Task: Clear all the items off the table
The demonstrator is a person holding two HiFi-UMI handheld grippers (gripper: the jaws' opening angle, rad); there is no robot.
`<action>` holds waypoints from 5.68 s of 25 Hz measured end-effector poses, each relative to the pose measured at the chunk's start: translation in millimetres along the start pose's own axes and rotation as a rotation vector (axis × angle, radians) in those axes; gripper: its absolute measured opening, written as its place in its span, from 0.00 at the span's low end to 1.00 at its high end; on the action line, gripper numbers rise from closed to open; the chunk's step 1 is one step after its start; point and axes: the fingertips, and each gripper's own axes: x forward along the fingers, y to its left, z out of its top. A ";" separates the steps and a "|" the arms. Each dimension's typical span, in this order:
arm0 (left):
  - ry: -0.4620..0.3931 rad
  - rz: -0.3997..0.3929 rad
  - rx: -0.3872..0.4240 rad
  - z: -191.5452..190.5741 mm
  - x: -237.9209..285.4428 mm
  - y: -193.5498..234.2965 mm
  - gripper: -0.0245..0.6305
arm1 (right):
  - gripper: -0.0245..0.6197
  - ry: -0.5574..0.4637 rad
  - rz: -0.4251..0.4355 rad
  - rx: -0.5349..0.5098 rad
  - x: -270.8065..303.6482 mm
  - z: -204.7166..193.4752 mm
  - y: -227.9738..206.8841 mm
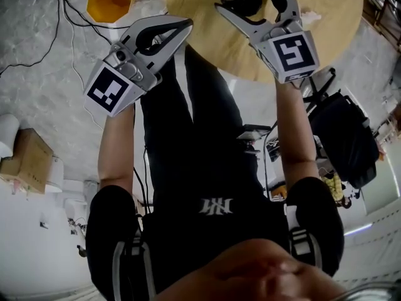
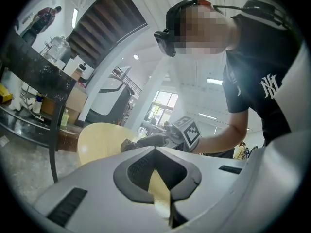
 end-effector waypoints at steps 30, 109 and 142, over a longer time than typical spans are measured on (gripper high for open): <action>-0.029 0.147 0.023 8.2 -29.6 -4.1 0.06 | 0.31 -0.055 0.009 -0.052 -13.5 41.1 18.9; -0.115 0.619 -0.065 -348.0 -308.1 254.7 0.06 | 0.31 -0.055 0.257 -0.120 464.3 -172.9 241.9; -0.087 0.585 -0.010 -134.6 -330.0 127.9 0.06 | 0.31 -0.126 0.190 -0.110 297.6 6.0 270.9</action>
